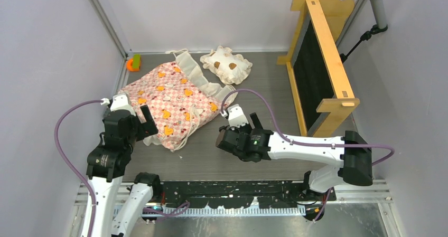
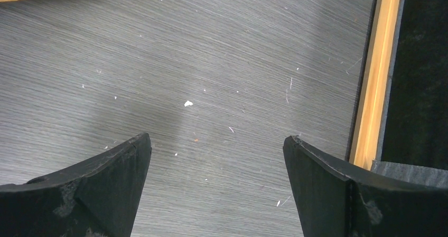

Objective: Set up the pet bed
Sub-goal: Pick up the pillow at the center of the board.

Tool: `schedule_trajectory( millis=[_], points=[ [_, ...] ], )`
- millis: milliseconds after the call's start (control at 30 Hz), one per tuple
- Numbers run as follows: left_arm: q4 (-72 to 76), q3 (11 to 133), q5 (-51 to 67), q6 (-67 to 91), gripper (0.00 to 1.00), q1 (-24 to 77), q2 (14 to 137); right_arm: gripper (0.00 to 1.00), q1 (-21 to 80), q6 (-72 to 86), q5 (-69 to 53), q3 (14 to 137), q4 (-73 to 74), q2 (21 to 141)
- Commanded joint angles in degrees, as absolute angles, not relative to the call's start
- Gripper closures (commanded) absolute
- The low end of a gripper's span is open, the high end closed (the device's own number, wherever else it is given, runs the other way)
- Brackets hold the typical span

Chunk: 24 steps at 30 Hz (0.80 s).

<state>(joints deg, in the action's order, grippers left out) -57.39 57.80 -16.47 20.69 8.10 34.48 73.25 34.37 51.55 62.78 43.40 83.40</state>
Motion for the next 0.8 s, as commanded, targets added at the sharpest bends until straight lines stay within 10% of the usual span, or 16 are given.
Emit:
schedule_trajectory(
  millis=[0, 767],
  points=[
    [-55.73, 58.04, -16.83, 20.87, 0.0, 7.52, 34.03, 0.01, 73.12, 33.83, 51.92, 64.9, 41.05, 79.39],
    [-55.57, 57.7, -17.33, 21.18, 0.0, 7.12, 33.85, 0.03, 57.69, 23.78, 46.34, 109.74, 61.75, 83.94]
  ],
)
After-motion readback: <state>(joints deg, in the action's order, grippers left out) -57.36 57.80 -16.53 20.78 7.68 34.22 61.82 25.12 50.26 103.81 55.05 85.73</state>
